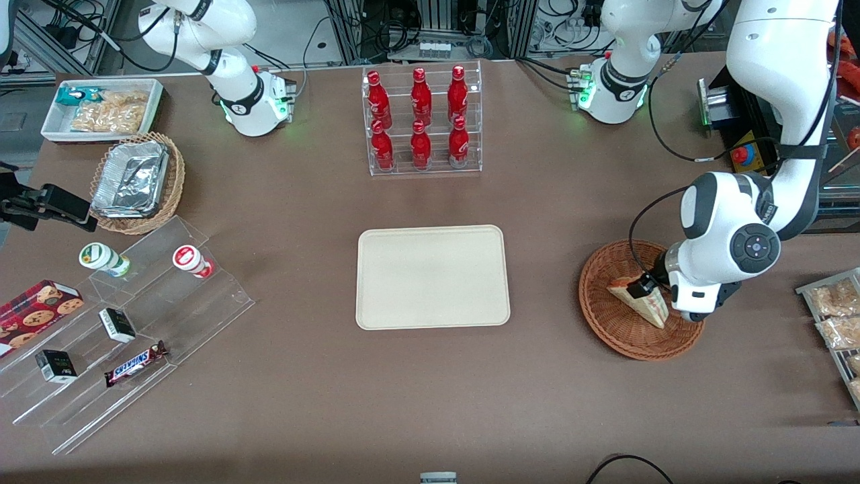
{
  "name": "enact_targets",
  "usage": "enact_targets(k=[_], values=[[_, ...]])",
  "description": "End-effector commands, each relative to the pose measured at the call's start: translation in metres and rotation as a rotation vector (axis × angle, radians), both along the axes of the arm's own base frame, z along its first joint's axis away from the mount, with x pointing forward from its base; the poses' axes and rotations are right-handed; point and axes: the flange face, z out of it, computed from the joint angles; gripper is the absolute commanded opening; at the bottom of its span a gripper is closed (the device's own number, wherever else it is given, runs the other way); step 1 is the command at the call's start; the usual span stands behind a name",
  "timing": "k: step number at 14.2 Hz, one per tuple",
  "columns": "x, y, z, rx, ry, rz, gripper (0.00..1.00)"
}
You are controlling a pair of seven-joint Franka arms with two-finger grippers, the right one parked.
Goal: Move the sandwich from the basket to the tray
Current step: 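Lift the sandwich and carry it over the cream tray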
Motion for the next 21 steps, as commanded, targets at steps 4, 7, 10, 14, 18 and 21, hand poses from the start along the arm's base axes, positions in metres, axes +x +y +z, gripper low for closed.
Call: enact_targets(k=[4, 7, 10, 14, 18, 21], values=[[0.01, -0.001, -0.024, -0.004, -0.025, 0.118, 1.0], [0.01, -0.002, -0.034, -0.006, -0.018, 0.134, 1.0], [0.012, -0.002, -0.036, 0.008, -0.015, 0.193, 0.26], [0.019, -0.002, -0.022, 0.009, -0.032, 0.176, 0.09], [0.046, -0.022, 0.044, -0.006, -0.008, 0.091, 0.09], [0.041, -0.098, 0.072, -0.068, -0.045, -0.025, 0.09]])
